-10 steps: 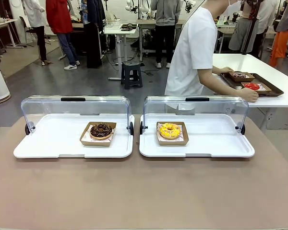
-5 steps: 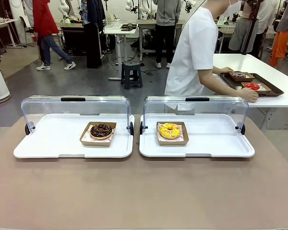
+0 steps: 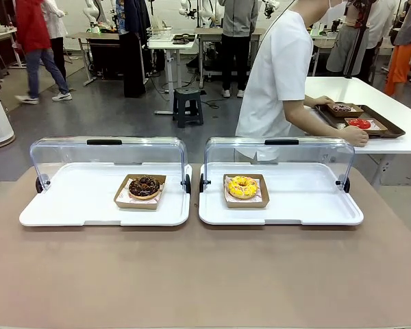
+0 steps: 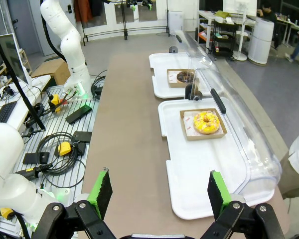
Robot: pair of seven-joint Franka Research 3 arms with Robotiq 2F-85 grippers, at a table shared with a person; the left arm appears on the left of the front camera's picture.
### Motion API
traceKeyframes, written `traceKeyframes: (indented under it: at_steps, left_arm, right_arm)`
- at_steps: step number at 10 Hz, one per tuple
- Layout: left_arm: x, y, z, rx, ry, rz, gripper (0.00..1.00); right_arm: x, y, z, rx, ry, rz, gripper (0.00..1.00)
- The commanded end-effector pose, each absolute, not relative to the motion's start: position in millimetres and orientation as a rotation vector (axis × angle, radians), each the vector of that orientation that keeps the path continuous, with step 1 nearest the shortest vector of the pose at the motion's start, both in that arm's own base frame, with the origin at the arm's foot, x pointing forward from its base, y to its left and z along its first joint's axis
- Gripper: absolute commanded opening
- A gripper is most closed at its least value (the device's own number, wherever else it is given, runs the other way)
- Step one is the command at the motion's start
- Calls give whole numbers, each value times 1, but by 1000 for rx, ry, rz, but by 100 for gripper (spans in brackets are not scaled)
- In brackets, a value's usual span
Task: Provide the desired donut to the person.
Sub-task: Place the picked Paper togo box onto the Handle tray extended by the person.
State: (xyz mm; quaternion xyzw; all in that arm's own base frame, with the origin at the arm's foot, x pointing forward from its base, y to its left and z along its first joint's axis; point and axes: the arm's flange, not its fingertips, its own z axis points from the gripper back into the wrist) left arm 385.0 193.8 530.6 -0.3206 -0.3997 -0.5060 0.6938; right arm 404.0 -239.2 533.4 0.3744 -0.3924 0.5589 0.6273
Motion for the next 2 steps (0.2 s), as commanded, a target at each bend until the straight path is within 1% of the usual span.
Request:
traceKeyframes:
  at_steps: [1, 2]
  left_arm:
    - [384, 194, 532, -718, -893, -1124, 100]
    - [384, 194, 532, -718, -893, -1124, 100]
  right_arm:
    - [404, -239, 533, 861, -902, 1284, 100]
    - [404, -239, 533, 861, -902, 1284, 100]
